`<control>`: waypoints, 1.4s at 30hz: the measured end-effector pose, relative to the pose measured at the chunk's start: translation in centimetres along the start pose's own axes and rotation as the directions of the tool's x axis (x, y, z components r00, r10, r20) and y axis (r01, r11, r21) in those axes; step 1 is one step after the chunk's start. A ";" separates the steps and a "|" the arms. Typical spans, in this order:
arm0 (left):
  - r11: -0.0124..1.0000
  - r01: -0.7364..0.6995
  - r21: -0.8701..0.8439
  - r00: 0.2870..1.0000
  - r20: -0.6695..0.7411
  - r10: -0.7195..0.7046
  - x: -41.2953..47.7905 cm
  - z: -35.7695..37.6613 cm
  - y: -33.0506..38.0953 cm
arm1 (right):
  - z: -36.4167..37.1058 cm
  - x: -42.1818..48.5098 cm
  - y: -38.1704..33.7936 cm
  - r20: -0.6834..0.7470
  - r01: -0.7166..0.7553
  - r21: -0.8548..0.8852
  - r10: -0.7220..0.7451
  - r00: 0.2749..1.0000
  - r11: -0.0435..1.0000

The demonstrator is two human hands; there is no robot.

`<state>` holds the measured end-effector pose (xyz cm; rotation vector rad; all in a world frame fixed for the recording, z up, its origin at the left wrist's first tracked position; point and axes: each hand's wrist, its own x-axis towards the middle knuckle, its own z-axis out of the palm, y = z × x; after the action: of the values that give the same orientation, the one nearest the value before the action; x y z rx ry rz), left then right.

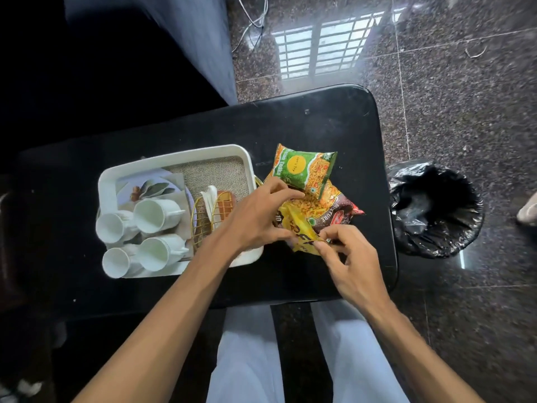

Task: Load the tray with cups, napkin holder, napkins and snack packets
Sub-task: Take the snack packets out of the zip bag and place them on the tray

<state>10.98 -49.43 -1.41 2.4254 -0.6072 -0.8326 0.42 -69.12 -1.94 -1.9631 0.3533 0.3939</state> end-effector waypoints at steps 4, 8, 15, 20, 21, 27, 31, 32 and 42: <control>0.992 -0.064 -0.111 0.998 -0.017 0.063 -0.5 -1.2 -1.2 | -0.4 -0.3 -2.1 0.019 -0.028 0.094 0.026 0.999 0.995; 0.955 -0.111 -0.274 0.991 -0.107 0.084 -1.5 -2.6 -1.0 | -1.3 -0.4 -5.0 -0.040 0.036 0.120 -0.031 0.999 0.992; 0.837 -0.081 -0.541 0.933 -0.337 -0.128 -5.4 -6.0 -2.0 | 0.0 1.3 -11.7 -0.082 0.163 0.277 -0.146 0.986 0.947; 0.747 -0.090 -0.659 0.848 -0.444 -0.290 -8.4 -9.1 -6.0 | 4.7 4.8 -15.0 0.141 0.106 0.348 -0.164 0.976 0.932; 0.728 -0.090 -0.679 0.831 -0.454 -0.320 -9.0 -9.7 -6.9 | 5.9 5.6 -15.7 0.184 0.110 0.298 -0.170 0.968 0.948; 0.693 -0.059 -0.718 0.676 -0.540 -0.502 -12.2 -12.7 -13.6 | 14.6 10.5 -19.9 0.195 0.199 0.170 -0.231 0.953 0.965; 0.678 0.084 -0.730 0.591 -0.511 -0.623 -13.9 -13.2 -19.2 | 21.1 13.0 -21.1 0.202 0.219 0.093 -0.234 0.951 0.971; 0.654 0.104 -0.749 0.583 -0.487 -0.651 -14.1 -13.2 -20.6 | 22.5 13.5 -21.2 0.219 0.212 0.073 -0.223 0.950 0.974; 0.525 0.247 -0.814 0.553 -0.327 -0.767 -15.3 -11.9 -27.6 | 30.1 15.3 -18.9 0.258 0.103 -0.088 -0.078 0.963 0.991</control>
<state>14.61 -15.88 -2.71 1.9201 0.7346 -0.2258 18.63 -35.12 -4.80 -1.9892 0.0791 0.6072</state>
